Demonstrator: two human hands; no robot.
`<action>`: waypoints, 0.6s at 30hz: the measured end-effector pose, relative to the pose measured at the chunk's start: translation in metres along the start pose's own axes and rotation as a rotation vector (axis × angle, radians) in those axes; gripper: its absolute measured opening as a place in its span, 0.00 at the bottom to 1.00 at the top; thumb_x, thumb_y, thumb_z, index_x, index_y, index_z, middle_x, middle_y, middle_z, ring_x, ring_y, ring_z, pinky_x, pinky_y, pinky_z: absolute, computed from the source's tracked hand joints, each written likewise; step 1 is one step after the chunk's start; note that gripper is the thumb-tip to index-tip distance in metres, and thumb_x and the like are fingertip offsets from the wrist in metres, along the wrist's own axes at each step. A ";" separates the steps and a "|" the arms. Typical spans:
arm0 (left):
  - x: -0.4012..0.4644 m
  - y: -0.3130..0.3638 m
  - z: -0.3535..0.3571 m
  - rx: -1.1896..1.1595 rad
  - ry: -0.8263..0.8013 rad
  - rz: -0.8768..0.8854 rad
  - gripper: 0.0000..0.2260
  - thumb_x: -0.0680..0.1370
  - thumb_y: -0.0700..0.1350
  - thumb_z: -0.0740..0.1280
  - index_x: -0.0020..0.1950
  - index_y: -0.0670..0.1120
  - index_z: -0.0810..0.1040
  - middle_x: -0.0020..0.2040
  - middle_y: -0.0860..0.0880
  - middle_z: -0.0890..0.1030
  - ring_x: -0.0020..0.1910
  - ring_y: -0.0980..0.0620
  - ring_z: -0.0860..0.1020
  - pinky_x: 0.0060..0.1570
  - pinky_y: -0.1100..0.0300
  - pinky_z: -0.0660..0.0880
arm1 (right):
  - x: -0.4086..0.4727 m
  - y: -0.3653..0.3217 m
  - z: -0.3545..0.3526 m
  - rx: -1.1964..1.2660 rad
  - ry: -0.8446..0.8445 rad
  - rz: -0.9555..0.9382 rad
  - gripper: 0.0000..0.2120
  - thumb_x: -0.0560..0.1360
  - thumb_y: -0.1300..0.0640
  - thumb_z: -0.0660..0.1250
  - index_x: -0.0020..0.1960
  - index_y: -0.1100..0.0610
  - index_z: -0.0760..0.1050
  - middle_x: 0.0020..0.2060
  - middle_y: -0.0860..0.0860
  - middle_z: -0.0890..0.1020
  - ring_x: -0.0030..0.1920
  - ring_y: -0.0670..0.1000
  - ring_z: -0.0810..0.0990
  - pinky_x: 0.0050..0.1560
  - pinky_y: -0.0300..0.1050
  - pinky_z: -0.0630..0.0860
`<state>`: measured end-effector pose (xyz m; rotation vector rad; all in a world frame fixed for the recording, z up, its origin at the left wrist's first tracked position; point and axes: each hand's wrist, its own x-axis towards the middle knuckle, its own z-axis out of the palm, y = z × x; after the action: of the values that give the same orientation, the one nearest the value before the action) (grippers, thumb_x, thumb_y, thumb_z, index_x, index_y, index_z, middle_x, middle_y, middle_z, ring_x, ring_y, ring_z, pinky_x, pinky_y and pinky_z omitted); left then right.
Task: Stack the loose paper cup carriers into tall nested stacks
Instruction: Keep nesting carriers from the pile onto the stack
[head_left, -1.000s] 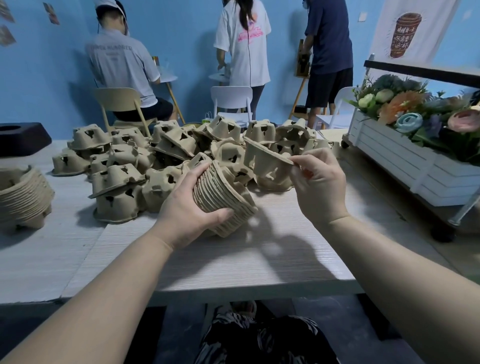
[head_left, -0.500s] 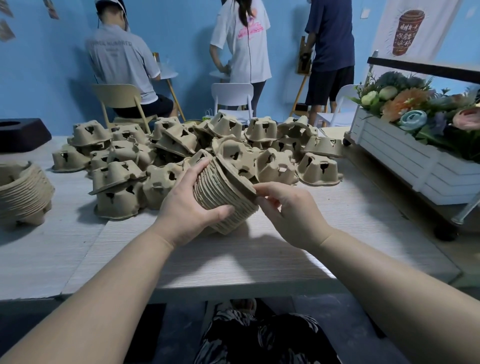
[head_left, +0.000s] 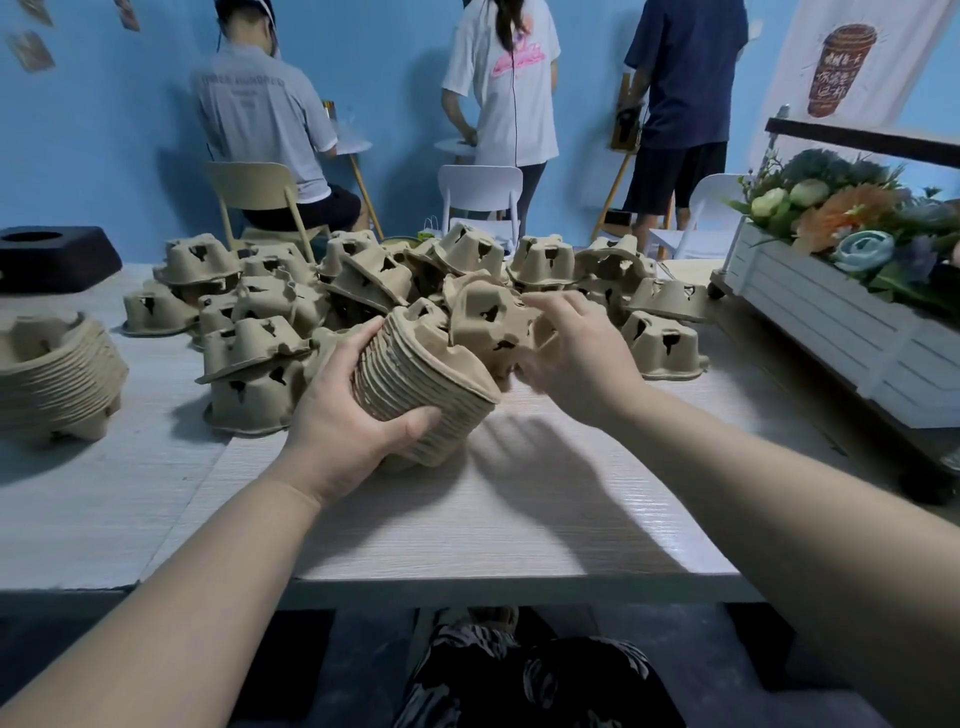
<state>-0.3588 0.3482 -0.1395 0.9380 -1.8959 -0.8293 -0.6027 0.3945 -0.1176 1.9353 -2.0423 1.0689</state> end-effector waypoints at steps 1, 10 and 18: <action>0.000 -0.001 -0.001 0.005 -0.006 0.000 0.45 0.55 0.64 0.75 0.71 0.64 0.64 0.65 0.58 0.73 0.64 0.61 0.72 0.66 0.60 0.69 | 0.008 -0.002 0.003 -0.015 -0.024 0.003 0.25 0.73 0.50 0.68 0.69 0.51 0.69 0.62 0.51 0.73 0.59 0.54 0.72 0.61 0.51 0.70; 0.001 0.004 -0.002 0.072 -0.030 0.027 0.43 0.55 0.65 0.72 0.69 0.66 0.61 0.64 0.60 0.70 0.58 0.80 0.64 0.52 0.85 0.59 | 0.035 -0.007 0.019 -0.213 -0.200 0.007 0.23 0.75 0.52 0.65 0.69 0.50 0.69 0.70 0.55 0.66 0.68 0.59 0.66 0.65 0.49 0.63; 0.000 0.007 0.000 0.095 -0.027 0.033 0.43 0.55 0.65 0.71 0.69 0.65 0.62 0.63 0.61 0.70 0.56 0.83 0.62 0.51 0.86 0.57 | 0.013 0.006 0.004 -0.170 -0.046 0.056 0.11 0.76 0.52 0.65 0.54 0.57 0.77 0.57 0.56 0.74 0.58 0.59 0.70 0.56 0.51 0.69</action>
<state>-0.3606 0.3518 -0.1333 0.9539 -1.9840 -0.7412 -0.6084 0.3813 -0.1162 1.8462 -2.1457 0.8377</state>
